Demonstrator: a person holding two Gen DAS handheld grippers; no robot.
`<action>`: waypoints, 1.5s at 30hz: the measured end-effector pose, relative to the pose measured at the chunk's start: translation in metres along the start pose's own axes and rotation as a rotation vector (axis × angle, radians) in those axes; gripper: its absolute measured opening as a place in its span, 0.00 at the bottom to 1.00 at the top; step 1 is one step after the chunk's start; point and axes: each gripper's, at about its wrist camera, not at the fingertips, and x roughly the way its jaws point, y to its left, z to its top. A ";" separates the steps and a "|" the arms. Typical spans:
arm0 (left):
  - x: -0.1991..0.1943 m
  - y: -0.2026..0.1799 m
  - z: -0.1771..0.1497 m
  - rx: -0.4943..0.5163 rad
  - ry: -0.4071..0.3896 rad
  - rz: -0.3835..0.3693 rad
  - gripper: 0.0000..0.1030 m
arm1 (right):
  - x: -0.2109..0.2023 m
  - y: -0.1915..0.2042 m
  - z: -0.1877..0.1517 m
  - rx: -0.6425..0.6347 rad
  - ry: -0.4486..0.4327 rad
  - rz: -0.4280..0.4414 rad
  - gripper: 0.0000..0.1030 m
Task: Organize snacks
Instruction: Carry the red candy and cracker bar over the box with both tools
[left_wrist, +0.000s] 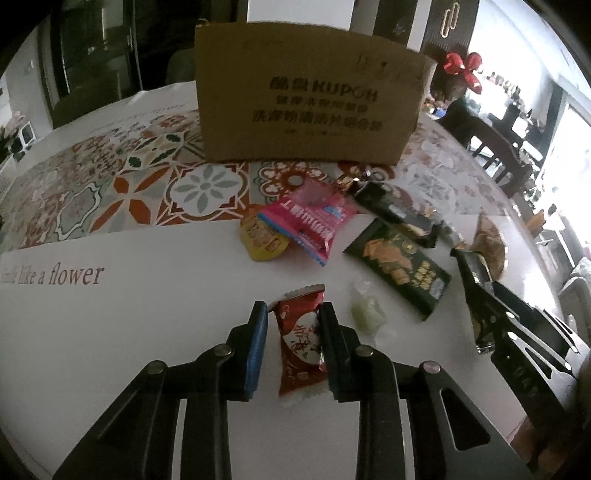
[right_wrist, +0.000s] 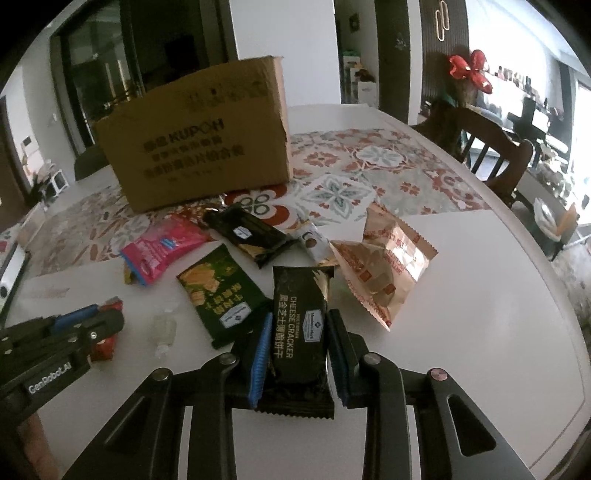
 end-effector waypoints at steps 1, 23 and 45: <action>-0.004 -0.001 0.000 0.003 -0.010 -0.008 0.27 | -0.003 0.000 0.000 0.001 -0.005 0.003 0.30; -0.084 -0.004 0.026 0.101 -0.280 -0.073 0.27 | -0.084 0.029 0.034 -0.051 -0.206 0.105 0.30; -0.114 0.012 0.102 0.142 -0.455 -0.047 0.27 | -0.079 0.058 0.108 -0.081 -0.308 0.204 0.30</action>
